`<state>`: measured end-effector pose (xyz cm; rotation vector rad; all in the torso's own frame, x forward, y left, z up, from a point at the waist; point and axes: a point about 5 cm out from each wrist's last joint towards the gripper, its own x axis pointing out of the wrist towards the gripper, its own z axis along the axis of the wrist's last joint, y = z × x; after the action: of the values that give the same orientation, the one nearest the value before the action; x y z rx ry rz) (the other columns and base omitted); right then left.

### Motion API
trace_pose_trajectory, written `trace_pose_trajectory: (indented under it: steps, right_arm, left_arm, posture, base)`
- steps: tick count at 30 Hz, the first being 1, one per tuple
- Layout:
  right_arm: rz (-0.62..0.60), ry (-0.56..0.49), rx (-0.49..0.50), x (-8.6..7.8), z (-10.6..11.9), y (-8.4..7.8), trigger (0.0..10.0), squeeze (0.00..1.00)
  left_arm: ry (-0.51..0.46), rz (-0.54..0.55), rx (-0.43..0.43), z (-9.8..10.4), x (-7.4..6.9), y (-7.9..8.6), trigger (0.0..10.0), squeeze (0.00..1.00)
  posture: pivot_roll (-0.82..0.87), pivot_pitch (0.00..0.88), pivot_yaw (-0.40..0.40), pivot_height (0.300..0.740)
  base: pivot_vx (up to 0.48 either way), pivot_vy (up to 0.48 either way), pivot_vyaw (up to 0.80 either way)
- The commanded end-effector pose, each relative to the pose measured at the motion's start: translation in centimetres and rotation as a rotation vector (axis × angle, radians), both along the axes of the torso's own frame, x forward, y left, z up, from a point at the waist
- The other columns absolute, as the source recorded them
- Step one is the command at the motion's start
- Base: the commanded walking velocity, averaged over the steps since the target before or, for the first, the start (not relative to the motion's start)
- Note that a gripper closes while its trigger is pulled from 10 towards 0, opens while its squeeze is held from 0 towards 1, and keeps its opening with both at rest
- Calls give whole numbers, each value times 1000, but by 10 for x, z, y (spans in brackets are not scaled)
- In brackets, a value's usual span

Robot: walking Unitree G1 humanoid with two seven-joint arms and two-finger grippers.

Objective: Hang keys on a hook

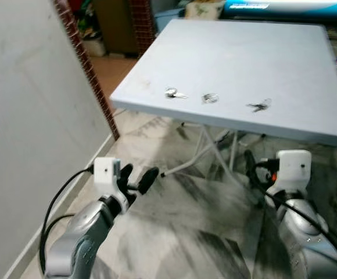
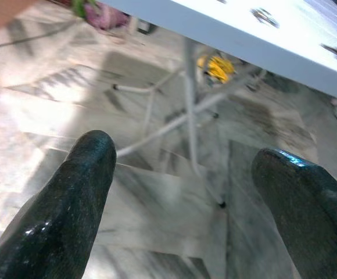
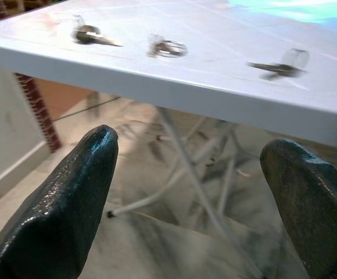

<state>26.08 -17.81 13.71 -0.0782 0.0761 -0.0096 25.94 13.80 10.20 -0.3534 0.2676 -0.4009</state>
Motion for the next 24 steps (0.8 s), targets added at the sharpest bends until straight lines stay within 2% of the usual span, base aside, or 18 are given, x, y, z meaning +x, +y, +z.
trace_pose_trajectory:
  steps: [1, 15, 21, 24]
  right_arm:
    - [-19, 3, -13, 0, 1, -4, 10000, 0]
    - [-6, -4, 1, 3, 3, -2, 10000, 0]
    - [5, 18, 24, 2, 1, 0, 10000, 0]
    - [24, -31, 6, 1, 7, 1, 10000, 0]
  left_arm:
    - [8, -1, 1, -1, -1, -2, 10000, 0]
    - [11, 0, -11, -2, 2, -4, 10000, 0]
    - [12, 2, -19, -3, 1, -3, 10000, 0]
    - [14, 2, -22, -3, 1, -3, 10000, 0]
  posture:
    - [-107, 126, 84, 740]
    - [-115, 130, 72, 740]
    - [-115, 139, 71, 740]
    - [-115, 136, 73, 740]
  base:
    - [0, 0, -538]
    - [0, 0, -763]
    - [0, -319, -79]
    - [0, -425, 0]
